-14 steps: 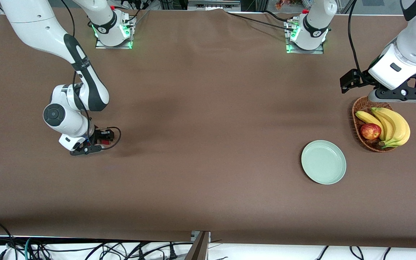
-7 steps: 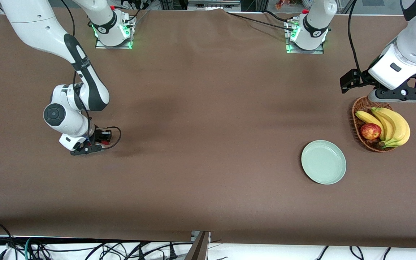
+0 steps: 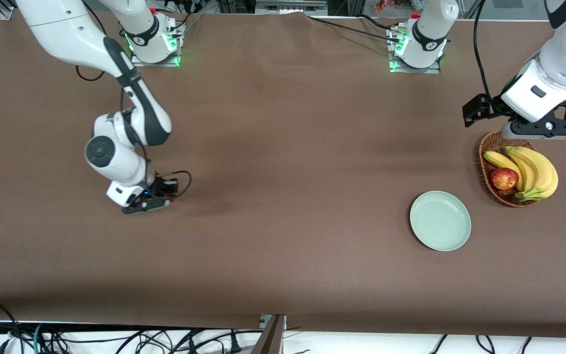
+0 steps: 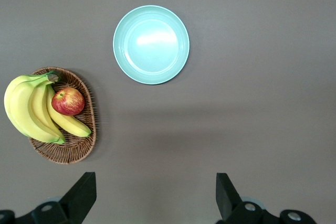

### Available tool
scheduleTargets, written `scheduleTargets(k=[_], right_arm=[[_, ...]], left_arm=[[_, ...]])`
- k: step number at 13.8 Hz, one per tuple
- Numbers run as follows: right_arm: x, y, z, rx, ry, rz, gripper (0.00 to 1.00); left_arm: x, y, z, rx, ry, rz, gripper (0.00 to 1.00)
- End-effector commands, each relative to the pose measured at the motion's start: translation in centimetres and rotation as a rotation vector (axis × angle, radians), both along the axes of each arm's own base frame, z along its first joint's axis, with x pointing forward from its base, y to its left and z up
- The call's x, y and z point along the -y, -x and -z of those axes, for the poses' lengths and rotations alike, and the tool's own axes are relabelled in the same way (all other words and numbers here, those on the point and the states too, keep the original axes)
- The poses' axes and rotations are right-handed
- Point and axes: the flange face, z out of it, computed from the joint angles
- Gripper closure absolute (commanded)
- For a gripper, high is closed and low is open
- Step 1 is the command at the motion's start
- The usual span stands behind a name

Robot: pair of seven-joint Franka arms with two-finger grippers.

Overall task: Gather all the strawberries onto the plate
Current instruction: 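Carry the strawberry to the table middle and open the right gripper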

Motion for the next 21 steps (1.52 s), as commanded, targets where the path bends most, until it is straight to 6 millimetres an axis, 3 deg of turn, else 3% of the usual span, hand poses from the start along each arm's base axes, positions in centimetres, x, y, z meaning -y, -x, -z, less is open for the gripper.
scheduleTargets(k=[1, 6, 8, 12, 17, 18, 19, 21], right_arm=[[-9.6, 1.0, -1.4, 0.016, -0.049, 0.144, 0.93], [-27.9, 4.4, -0.6, 0.002, -0.173, 0.435, 0.93], [-32.7, 5.7, 0.5, -0.011, -0.214, 0.505, 0.93], [-39.8, 8.8, 2.7, -0.006, -0.291, 0.509, 0.93], [-41.6, 10.8, 4.7, 0.000, -0.330, 0.502, 0.86], [-41.7, 10.9, 4.7, 0.002, -0.329, 0.496, 0.58], [-41.6, 10.7, 4.4, 0.014, -0.327, 0.480, 0.01], [-40.8, 9.5, 2.7, 0.019, -0.317, 0.481, 0.00]], left_arm=[[0.1, -0.1, -0.6, -0.005, 0.018, 0.004, 0.00], [0.1, -0.1, -0.6, -0.005, 0.018, 0.004, 0.00], [0.2, -0.1, -0.6, -0.005, 0.018, 0.006, 0.00], [0.2, -0.1, -0.6, -0.005, 0.018, 0.006, 0.00], [0.2, -0.1, -0.6, -0.004, 0.018, 0.005, 0.00], [0.2, -0.1, -0.6, -0.005, 0.018, 0.004, 0.00], [0.2, -0.1, -0.6, -0.005, 0.018, 0.004, 0.00], [0.2, -0.1, -0.6, -0.005, 0.018, 0.004, 0.00]])
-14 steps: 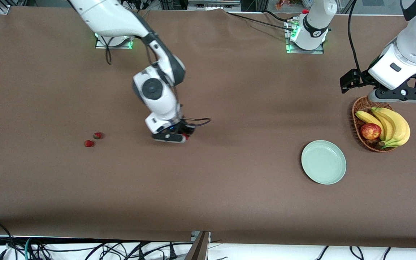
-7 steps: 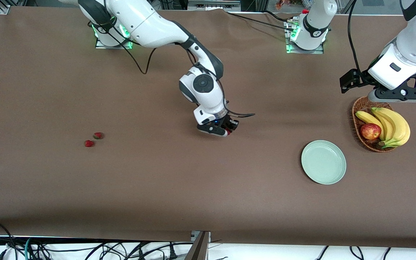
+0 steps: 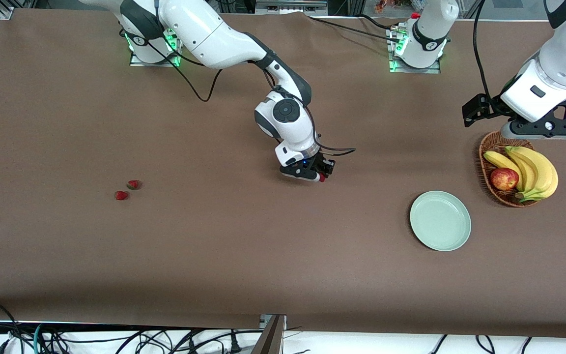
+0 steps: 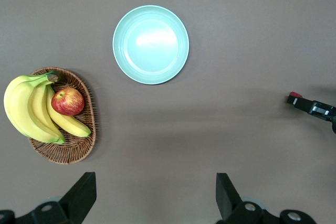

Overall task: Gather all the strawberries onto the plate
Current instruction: 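Carry the strawberry to the table middle and open the right gripper, then move the left gripper to the strawberry while the right gripper returns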

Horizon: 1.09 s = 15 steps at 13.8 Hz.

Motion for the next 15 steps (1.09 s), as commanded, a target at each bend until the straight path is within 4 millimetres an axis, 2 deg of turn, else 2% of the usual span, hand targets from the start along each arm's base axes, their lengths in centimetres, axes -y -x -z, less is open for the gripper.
scheduleTargets(k=[1, 2, 3, 6, 8, 10, 12, 13, 15], right_arm=[[1.7, -2.6, -2.4, -0.013, 0.038, -0.004, 0.00], [3.3, -4.8, -5.3, -0.012, 0.062, -0.035, 0.00], [4.9, -6.2, -7.4, -0.022, 0.112, -0.110, 0.00], [11.6, -10.0, -11.3, -0.070, 0.232, -0.274, 0.00], [16.4, -12.1, -13.2, -0.124, 0.304, -0.304, 0.00], [21.7, -14.2, -13.8, -0.178, 0.376, -0.335, 0.00], [27.2, -16.0, -14.2, -0.232, 0.446, -0.339, 0.00], [29.4, -16.5, -14.4, -0.263, 0.471, -0.371, 0.00], [33.8, -17.4, -14.0, -0.299, 0.504, -0.479, 0.00]], left_arm=[[0.1, -0.1, -0.6, -0.005, 0.018, 0.003, 0.00], [0.1, -0.1, -0.6, -0.004, 0.018, 0.003, 0.00], [0.1, -0.1, -0.6, -0.005, 0.018, 0.003, 0.00], [0.3, 0.0, -0.6, -0.007, 0.029, 0.000, 0.00], [1.8, 0.0, 0.1, -0.037, 0.093, 0.017, 0.00], [3.8, -0.7, 4.3, -0.148, 0.102, 0.051, 0.00], [7.3, -1.2, 7.2, -0.196, 0.099, 0.092, 0.00], [8.4, -1.8, 8.7, -0.188, 0.101, 0.094, 0.00], [11.7, -3.3, 13.6, -0.199, 0.088, 0.029, 0.00]])
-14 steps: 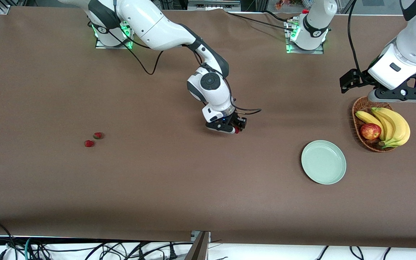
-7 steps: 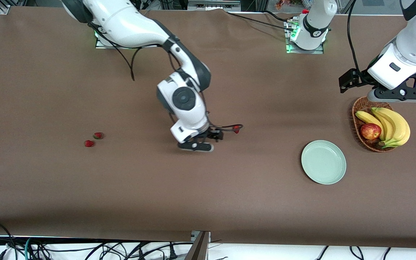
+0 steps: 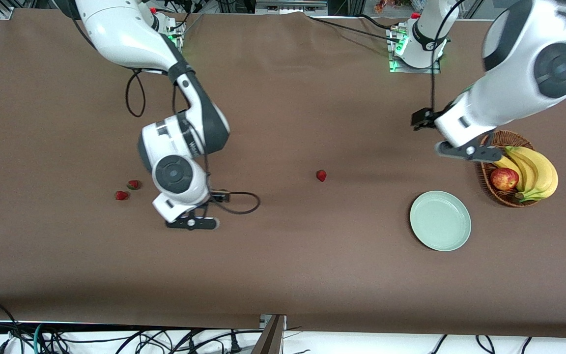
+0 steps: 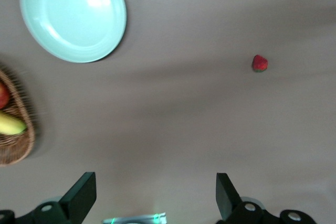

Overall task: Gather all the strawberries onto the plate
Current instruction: 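Move the left gripper to the strawberry while the right gripper returns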

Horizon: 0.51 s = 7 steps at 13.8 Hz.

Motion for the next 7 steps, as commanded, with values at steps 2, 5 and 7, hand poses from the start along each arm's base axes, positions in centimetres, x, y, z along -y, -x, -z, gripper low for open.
scheduleTargets(k=[2, 5, 7], right_arm=[[8.8, -0.3, 1.0, -0.105, 0.040, -0.128, 0.00], [15.6, -0.6, 2.2, -0.153, 0.017, -0.137, 0.00], [18.2, -0.2, 3.7, -0.187, 0.013, -0.124, 0.00]], left_arm=[[6.6, -2.4, 7.5, 0.014, -0.024, -0.176, 0.00], [11.5, -2.2, 13.6, 0.010, -0.052, -0.247, 0.00], [15.1, -1.4, 17.8, 0.024, -0.069, -0.276, 0.00]])
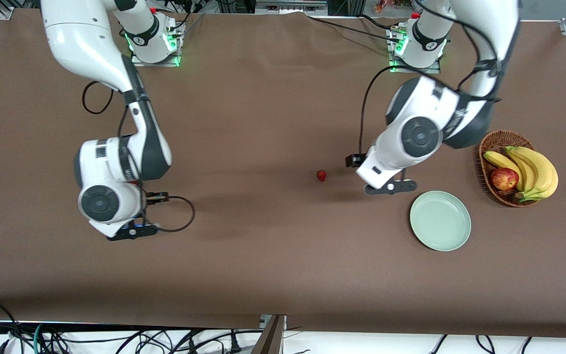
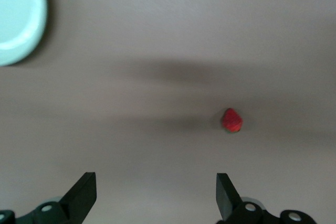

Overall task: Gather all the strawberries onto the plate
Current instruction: 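Move the left gripper to the strawberry while the right gripper returns, then grasp the strawberry with the left gripper while the right gripper grasps another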

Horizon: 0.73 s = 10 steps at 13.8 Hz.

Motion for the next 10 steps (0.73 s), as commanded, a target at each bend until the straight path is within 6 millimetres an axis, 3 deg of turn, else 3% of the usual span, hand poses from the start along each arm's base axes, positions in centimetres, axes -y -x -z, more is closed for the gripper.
scheduleTargets(k=[1, 6, 8, 10], right_arm=[[2.4, 1.8, 0.8, -0.042, -0.030, 0.011, 0.00], [5.9, 5.7, 4.4, 0.027, -0.062, 0.039, 0.00], [6.7, 6.4, 5.2, 0.022, -0.061, 0.052, 0.00], [8.6, 7.2, 5.8, 0.008, -0.071, 0.093, 0.00]], left_arm=[[3.5, 0.1, 4.2, 0.029, -0.007, -0.070, 0.00], [6.0, 0.4, 9.8, 0.117, 0.040, -0.098, 0.00], [7.6, 2.1, 12.0, 0.139, 0.051, -0.098, 0.00], [7.7, 2.6, 13.3, 0.138, 0.049, -0.104, 0.00]])
